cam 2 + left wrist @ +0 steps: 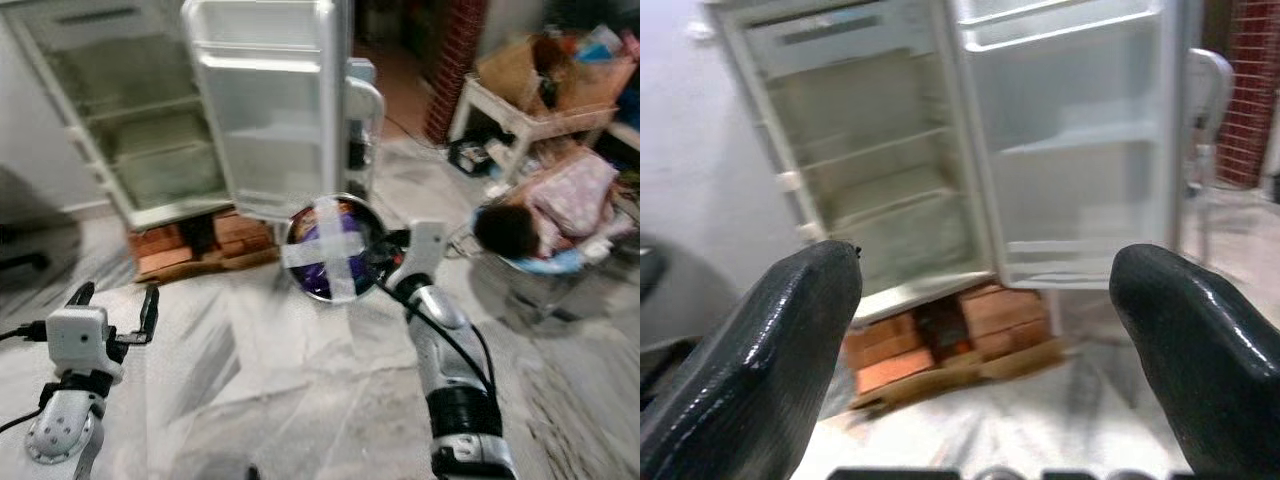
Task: Restocking fridge
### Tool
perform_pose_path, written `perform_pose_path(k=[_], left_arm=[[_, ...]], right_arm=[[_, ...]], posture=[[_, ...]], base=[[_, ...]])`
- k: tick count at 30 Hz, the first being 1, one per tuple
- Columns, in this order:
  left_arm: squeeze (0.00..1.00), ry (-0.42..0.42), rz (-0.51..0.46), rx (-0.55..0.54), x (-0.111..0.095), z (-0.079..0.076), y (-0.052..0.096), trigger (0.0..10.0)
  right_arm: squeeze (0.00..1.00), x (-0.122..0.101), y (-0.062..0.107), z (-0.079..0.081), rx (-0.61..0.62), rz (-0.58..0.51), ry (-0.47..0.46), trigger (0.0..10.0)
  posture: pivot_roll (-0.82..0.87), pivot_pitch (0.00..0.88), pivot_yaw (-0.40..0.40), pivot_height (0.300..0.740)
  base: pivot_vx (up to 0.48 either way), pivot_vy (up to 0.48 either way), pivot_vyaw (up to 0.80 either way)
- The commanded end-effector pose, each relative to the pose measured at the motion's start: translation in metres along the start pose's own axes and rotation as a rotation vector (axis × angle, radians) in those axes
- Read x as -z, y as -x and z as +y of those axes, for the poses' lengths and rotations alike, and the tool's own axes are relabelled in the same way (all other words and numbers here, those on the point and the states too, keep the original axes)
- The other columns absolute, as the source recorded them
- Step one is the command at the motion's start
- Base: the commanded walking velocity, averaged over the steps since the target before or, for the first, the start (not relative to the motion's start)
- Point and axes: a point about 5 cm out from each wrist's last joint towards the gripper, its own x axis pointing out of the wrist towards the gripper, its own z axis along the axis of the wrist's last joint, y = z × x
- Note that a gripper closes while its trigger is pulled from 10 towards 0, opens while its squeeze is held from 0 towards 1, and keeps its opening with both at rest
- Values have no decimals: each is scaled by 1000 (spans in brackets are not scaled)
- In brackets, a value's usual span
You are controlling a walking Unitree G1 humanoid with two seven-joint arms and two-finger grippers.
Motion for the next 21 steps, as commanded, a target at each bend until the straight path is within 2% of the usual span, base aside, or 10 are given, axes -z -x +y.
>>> perform_pose_path(k=[1,8,10,16,21], left_arm=[[0,0,-20,3,-7,0,-8,10000],[0,20,-24,10,-10,1,-13,10000],[0,19,-26,16,-11,1,-14,10000],[0,21,-14,15,-12,4,-14,10000],[0,33,11,-5,-7,5,-8,10000]], right_arm=[[0,-7,-4,12,-39,-32,-2,10000],[0,-5,-1,12,-31,-32,-15,10000],[0,-2,-1,12,-27,-15,-13,10000],[0,1,-2,12,-7,-1,-19,10000],[0,6,2,11,5,6,-29,10000]], posture=[[2,0,8,735],[0,0,18,735],[1,0,19,735],[2,9,17,735],[7,11,8,735]], base=[[0,0,731],[69,0,713],[307,0,0],[349,330,0],[348,331,0]])
